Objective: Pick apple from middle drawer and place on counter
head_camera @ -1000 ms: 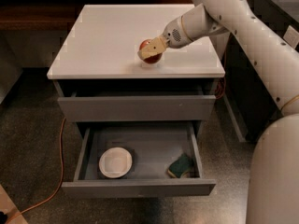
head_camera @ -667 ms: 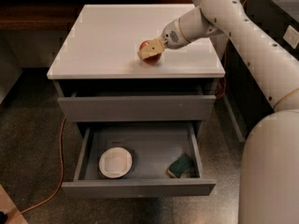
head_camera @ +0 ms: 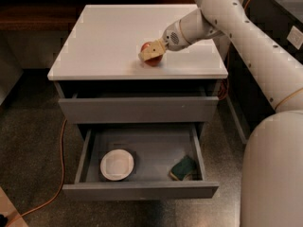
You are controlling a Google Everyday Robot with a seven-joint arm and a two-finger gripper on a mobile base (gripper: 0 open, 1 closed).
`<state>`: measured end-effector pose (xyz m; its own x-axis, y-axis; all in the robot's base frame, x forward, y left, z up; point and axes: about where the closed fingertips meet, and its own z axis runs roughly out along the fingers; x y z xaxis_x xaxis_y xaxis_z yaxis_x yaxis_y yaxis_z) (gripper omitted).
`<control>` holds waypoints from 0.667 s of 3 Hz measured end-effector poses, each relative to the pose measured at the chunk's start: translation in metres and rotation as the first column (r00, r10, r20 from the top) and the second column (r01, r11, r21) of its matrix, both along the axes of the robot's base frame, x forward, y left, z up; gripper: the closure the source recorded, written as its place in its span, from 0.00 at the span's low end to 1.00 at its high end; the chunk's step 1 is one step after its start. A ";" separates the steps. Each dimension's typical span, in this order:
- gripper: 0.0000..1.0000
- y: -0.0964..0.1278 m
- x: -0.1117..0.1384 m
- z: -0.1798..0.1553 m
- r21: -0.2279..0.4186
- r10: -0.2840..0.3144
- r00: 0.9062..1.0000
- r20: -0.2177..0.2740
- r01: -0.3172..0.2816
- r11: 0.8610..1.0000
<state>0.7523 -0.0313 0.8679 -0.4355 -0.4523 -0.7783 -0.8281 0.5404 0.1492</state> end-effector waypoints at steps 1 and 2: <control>0.00 0.003 0.000 -0.003 0.000 0.005 1.000 -0.004 -0.005 1.000; 0.00 0.003 0.000 -0.003 0.000 0.005 1.000 -0.004 -0.005 1.000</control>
Offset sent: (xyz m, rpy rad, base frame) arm 0.0001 0.0029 -0.0024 0.0001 0.0037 0.0043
